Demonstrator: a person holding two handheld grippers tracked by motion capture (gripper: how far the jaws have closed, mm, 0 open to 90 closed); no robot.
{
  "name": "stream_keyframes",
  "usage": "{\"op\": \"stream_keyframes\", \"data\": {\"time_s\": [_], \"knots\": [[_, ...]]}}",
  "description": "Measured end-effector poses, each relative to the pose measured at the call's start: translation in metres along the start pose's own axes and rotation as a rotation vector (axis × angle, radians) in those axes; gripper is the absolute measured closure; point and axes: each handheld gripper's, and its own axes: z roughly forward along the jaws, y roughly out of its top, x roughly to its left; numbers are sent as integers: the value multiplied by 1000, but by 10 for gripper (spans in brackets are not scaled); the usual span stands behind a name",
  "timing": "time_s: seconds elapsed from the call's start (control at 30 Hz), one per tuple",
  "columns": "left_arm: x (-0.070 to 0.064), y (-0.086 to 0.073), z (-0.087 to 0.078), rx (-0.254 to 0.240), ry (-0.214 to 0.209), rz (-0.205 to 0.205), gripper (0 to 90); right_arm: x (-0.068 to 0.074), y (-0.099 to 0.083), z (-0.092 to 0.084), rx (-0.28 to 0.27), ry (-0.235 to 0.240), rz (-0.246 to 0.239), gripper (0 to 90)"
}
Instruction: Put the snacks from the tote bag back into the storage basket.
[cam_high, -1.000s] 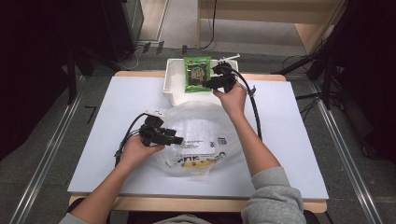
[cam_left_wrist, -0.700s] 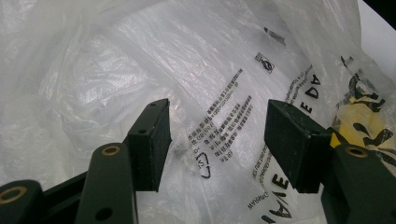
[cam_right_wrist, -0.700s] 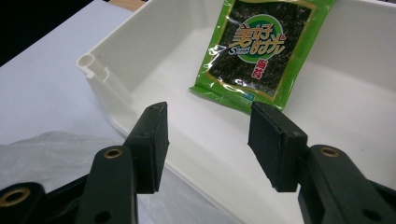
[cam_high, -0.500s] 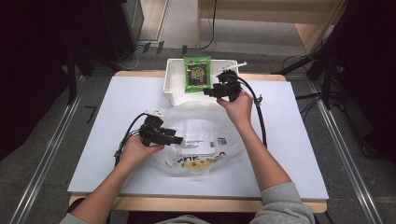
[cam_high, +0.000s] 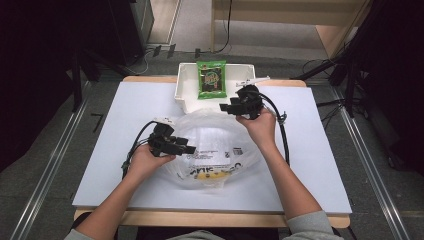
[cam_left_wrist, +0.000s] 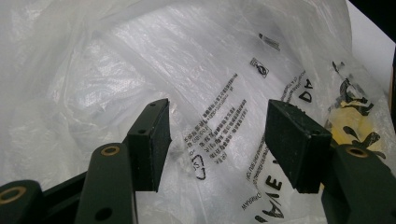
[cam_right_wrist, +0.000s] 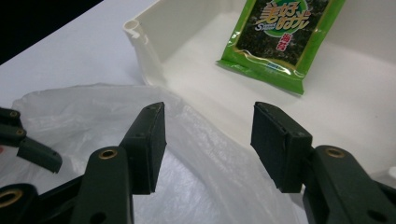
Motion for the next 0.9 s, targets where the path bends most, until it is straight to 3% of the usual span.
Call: {"op": "stream_keyframes", "data": {"time_s": [0.27, 0.9], "knots": [[1, 0, 0, 6, 5, 3, 418, 11, -16, -7, 17, 14, -38, 465], [1, 0, -2, 5, 8, 6, 417, 23, -52, -17, 40, 38, -49, 437]]}}
